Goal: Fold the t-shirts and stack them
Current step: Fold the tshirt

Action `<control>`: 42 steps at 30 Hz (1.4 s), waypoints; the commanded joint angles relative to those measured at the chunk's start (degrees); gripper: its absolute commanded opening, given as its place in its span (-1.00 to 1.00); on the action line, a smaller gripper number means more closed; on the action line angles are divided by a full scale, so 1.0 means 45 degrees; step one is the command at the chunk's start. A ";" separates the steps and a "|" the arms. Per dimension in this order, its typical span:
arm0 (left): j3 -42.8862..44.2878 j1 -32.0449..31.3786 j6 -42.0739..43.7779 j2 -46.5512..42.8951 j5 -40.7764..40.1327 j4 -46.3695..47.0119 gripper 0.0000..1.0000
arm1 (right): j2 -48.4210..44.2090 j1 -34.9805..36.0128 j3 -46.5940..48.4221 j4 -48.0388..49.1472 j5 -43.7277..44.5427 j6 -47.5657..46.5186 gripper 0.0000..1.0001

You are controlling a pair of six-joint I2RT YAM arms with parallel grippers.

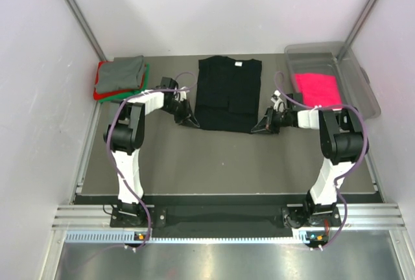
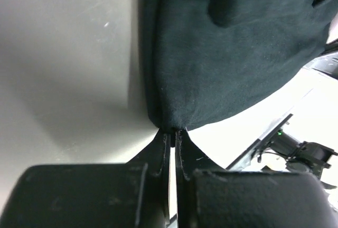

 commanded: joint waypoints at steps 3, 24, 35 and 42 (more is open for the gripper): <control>0.0742 0.0003 0.0911 -0.1657 -0.0582 0.0084 -1.00 | -0.2330 -0.0687 -0.0345 0.0078 -0.0417 -0.0395 -1.00; -0.1894 -0.0426 0.0951 -0.7931 0.0043 0.0689 -1.00 | -0.9404 -0.1274 -0.0284 -0.5376 -0.1395 -0.1471 -1.00; 0.0851 -0.0426 0.1536 -0.4990 0.0140 0.0260 -1.00 | -0.8884 -0.2036 -0.0210 -0.4400 -0.1121 -0.2289 -1.00; 0.4409 -0.0407 0.2005 -0.1471 0.0258 0.0045 -1.00 | -0.6401 -0.2504 0.1411 -0.3835 -0.0693 -0.3287 -1.00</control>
